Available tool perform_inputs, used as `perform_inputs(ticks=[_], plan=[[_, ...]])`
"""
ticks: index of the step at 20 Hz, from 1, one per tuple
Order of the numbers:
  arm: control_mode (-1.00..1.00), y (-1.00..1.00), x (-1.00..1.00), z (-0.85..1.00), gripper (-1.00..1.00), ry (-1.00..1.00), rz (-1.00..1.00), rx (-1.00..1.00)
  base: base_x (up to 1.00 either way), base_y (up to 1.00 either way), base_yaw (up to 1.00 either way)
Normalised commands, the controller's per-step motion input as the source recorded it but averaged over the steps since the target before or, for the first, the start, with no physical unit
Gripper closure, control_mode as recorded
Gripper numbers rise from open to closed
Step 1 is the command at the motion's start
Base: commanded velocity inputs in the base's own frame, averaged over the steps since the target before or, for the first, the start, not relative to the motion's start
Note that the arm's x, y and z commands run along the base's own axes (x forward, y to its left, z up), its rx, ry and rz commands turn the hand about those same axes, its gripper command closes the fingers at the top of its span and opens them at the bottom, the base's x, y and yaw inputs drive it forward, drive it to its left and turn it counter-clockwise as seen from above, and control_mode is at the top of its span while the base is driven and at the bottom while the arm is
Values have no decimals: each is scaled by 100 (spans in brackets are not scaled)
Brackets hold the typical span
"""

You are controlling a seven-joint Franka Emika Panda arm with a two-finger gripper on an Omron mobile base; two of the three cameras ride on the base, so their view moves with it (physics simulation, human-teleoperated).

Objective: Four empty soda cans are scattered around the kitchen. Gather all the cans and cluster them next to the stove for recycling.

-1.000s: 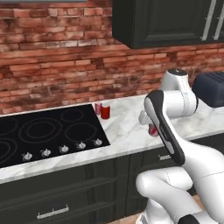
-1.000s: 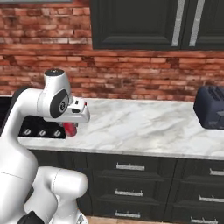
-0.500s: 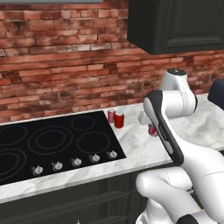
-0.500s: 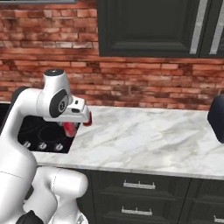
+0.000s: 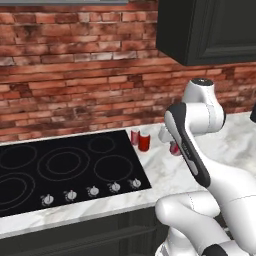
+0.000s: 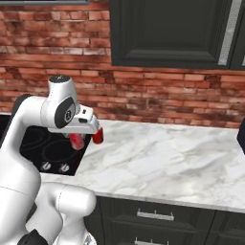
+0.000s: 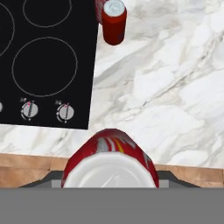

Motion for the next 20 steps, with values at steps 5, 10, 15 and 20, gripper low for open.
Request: perform_inputs(ticks=[5, 10, 15, 20], plan=[[100, 0, 0, 0, 100, 0, 0, 0, 31, 9, 10], [-100, 4, 15, -18, 100, 0, 2, 0, 21, 5, 5], [-100, 3, 37, -39, 100, 0, 3, 0, 0, 0, 0], [-100, 0, 22, -35, 100, 0, 1, 0, 0, 0, 0]])
